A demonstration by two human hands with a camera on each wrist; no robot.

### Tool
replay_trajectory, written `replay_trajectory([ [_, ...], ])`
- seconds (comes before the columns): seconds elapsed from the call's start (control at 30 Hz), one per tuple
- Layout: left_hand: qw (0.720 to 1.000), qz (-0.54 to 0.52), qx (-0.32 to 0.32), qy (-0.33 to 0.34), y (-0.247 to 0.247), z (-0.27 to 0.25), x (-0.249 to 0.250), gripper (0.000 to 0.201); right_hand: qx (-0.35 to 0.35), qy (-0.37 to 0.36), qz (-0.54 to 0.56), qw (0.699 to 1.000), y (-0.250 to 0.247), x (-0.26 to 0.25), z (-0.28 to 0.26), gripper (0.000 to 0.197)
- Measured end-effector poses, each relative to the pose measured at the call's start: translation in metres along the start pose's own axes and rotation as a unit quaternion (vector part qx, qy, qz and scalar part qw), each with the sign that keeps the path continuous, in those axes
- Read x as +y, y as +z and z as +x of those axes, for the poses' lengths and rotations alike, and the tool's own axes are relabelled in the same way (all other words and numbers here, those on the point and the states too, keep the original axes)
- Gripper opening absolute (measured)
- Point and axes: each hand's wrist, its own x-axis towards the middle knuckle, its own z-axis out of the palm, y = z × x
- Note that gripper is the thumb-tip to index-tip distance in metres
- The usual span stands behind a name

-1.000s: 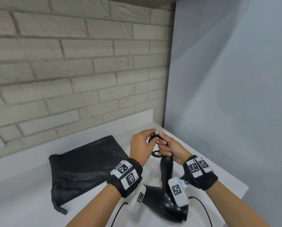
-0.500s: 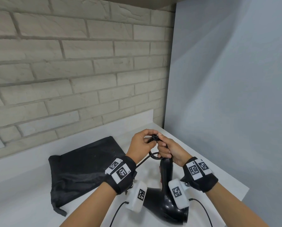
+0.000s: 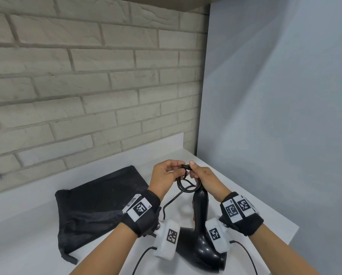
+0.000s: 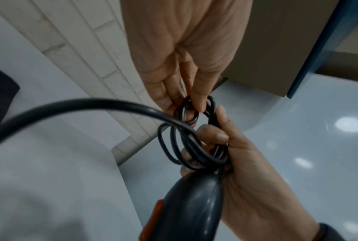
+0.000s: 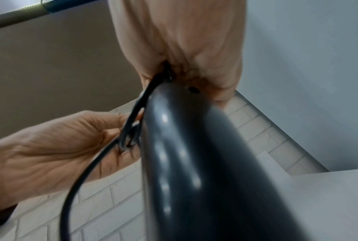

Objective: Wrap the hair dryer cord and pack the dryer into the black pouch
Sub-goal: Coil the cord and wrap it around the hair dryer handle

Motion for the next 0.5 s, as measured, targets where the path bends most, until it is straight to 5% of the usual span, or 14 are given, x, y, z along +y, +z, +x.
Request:
replay_trajectory([
  [0.17,0.995,-0.068,-0.018,-0.070,-0.0047,-0.0015,0.0051,0.015,-0.034,-0.006,-0.014,0.999,-0.0009,0.0063,0.0073,0.076],
  [0.27,0.988,-0.101,-0.027,-0.113,-0.0075,-0.0016,0.0062,0.012,-0.050,0.008,-0.012,0.999,-0.0031,0.0049,0.0071,0.053],
  [0.5,0.979,-0.135,-0.041,-0.149,-0.0104,-0.0018,0.0038,0.013,-0.051,0.004,-0.118,0.992,-0.0087,0.0012,0.0084,0.053],
])
